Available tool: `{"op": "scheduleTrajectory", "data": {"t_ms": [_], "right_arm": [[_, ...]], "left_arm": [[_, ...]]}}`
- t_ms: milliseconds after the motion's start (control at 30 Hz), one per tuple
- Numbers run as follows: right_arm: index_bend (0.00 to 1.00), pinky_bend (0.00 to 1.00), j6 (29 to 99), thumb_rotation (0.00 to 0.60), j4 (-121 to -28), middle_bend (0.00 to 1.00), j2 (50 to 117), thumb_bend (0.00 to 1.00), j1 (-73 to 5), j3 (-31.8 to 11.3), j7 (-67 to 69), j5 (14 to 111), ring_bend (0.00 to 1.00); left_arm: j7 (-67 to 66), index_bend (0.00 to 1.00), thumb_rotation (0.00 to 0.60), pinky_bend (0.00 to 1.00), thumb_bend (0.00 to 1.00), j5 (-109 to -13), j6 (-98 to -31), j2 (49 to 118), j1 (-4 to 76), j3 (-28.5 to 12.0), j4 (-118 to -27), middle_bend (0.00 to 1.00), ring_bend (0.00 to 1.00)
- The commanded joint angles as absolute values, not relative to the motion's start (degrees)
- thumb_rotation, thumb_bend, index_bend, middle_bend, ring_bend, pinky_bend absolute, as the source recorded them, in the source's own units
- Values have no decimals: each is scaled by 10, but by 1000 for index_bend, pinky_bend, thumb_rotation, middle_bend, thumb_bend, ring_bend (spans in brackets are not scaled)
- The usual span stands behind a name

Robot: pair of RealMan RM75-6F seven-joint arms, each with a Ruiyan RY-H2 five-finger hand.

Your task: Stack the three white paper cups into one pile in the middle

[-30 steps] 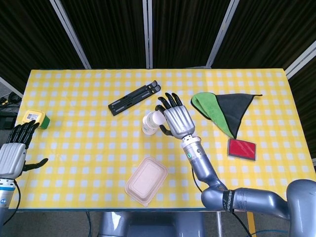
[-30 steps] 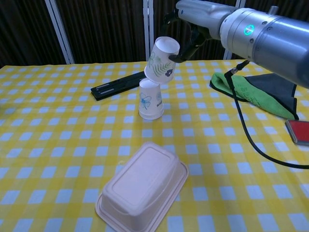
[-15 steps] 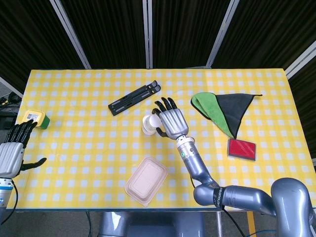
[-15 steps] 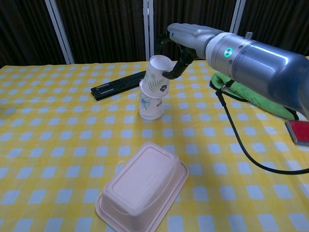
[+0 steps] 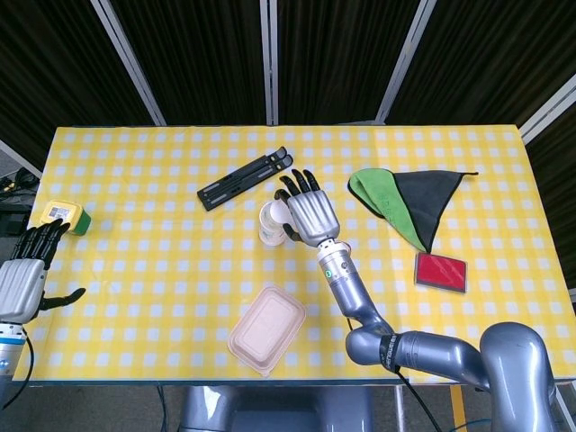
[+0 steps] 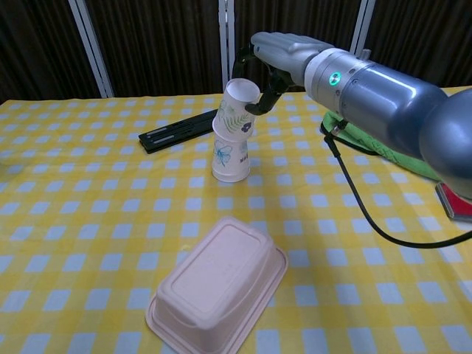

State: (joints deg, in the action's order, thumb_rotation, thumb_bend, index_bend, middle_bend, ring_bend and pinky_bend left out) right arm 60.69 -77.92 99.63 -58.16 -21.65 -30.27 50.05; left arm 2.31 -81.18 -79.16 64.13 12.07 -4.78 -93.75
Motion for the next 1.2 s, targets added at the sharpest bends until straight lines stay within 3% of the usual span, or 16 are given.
{"op": "scheduleTrajectory", "data": {"t_ms": [33,100,300,667,967,1200], "right_arm": [[303,0,605,600,-774,47,1000,120,-583,-212,-315,492,0],[250,0,605,600,-776,31,1000,85,-582,-210,-322,485,0],[216,0,619,600,-805,18,984,80,-561,-200,-318,484,0],[232,0,673,600,-870,8,927,84,-488,-148,-294,541,0],[323,0,657,600,-883,8,916,407,-475,-144,-279,545,0],[269,0,643,600,-869,2,942,460,-486,-147,-279,550,0]], "left_arm": [[21,0,600,0,61,-810,-789,642,121,-47,-938,0,0],[17,0,600,0,61,-808,-785,642,122,-47,-937,0,0],[15,0,600,0,61,-801,-785,643,122,-51,-936,0,0],[-11,0,600,0,61,-789,-791,651,118,-55,-938,0,0],[-19,0,600,0,61,-791,-795,650,116,-55,-944,0,0],[-16,0,600,0,61,-793,-792,651,117,-55,-944,0,0]]}}
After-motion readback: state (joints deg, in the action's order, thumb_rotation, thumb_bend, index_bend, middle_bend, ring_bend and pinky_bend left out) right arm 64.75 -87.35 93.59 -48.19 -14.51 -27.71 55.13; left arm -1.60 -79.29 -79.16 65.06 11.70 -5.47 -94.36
